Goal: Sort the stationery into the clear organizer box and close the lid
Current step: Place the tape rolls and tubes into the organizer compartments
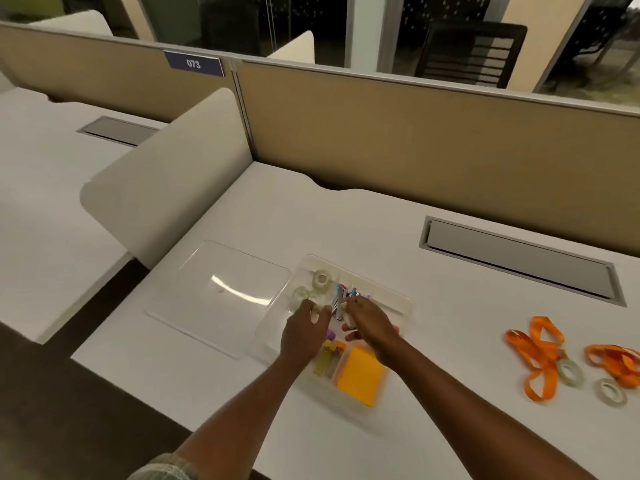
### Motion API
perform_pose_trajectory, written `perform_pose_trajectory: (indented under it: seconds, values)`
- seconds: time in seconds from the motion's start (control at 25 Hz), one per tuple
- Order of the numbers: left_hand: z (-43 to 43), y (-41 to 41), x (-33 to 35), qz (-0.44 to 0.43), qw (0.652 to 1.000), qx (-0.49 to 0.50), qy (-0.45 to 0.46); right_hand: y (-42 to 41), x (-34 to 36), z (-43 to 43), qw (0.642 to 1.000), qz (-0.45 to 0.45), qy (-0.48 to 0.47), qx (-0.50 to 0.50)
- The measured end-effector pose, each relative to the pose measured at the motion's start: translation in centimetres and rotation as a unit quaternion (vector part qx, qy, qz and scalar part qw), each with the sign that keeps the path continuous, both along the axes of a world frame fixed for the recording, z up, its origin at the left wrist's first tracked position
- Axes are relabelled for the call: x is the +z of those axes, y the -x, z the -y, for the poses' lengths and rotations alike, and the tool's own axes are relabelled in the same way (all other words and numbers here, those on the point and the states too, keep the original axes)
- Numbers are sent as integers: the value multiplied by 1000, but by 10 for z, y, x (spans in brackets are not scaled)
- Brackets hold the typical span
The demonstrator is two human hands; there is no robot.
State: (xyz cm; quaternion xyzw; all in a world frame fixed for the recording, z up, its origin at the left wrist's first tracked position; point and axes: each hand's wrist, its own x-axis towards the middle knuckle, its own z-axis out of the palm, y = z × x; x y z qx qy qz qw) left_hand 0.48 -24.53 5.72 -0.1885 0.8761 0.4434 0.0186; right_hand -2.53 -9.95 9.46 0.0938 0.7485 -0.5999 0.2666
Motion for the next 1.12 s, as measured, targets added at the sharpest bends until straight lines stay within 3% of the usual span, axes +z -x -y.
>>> perform_pose_trajectory:
  seconds: [0.08, 0.2, 0.36, 0.48, 0.76, 1.12]
  values:
    - [31, 0, -5, -14, 999, 8, 51, 8, -11, 24, 986, -114, -101, 68]
    - [61, 0, -12, -20, 994, -29, 103, 20, -25, 51, 937, -234, -212, 146]
    - [68, 16, -12, -59, 983, -89, 149, 39, -39, 68, 876, -291, -314, 221]
    - [63, 37, -11, -63, 971, -131, 192, 56, -42, 72, 856, -312, -339, 235]
    - [63, 67, -24, -50, 951, -162, 257, 82, -46, 77, 847, -308, -355, 251]
    - [51, 66, -18, -58, 955, -160, 242, 72, -37, 56, 869, -314, -325, 202]
